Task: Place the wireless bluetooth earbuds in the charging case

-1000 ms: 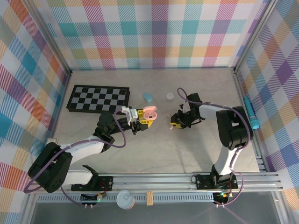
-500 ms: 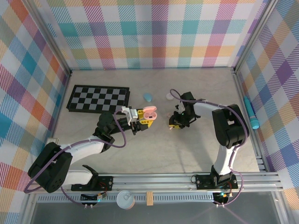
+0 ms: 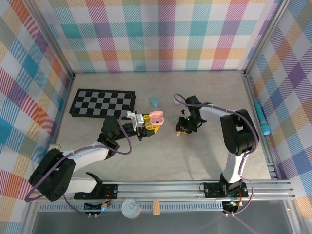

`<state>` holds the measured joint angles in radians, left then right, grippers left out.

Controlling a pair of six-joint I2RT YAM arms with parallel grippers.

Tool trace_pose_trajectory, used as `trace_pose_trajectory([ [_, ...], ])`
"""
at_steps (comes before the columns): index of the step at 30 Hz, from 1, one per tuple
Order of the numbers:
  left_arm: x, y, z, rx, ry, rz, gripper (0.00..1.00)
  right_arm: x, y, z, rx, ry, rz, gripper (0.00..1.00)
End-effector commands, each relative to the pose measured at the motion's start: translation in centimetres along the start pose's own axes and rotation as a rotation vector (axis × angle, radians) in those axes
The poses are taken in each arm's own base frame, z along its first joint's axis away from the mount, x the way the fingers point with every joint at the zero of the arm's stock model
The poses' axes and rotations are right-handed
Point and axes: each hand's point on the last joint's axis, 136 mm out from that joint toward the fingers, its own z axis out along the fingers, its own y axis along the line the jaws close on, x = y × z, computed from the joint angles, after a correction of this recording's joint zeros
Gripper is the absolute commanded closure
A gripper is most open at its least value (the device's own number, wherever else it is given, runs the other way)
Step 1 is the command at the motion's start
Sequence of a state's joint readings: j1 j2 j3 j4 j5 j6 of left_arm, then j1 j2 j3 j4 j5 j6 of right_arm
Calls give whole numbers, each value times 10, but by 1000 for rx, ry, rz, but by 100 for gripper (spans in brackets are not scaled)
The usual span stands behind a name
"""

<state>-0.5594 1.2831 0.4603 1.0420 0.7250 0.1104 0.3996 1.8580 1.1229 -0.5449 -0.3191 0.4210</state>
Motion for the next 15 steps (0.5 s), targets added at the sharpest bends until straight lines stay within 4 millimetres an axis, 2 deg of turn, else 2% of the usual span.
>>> trace_pose_trajectory([
  [1, -6, -1, -4, 14, -24, 47, 71, 6, -14, -17, 120, -20, 21, 80],
  [9, -2, 0, -2, 19, -12, 41, 71, 9, -21, -53, 222, -120, 98, 81],
  [15, 16, 4, 2, 11, 56, 38, 71, 16, -22, -76, 334, -153, 81, 80],
])
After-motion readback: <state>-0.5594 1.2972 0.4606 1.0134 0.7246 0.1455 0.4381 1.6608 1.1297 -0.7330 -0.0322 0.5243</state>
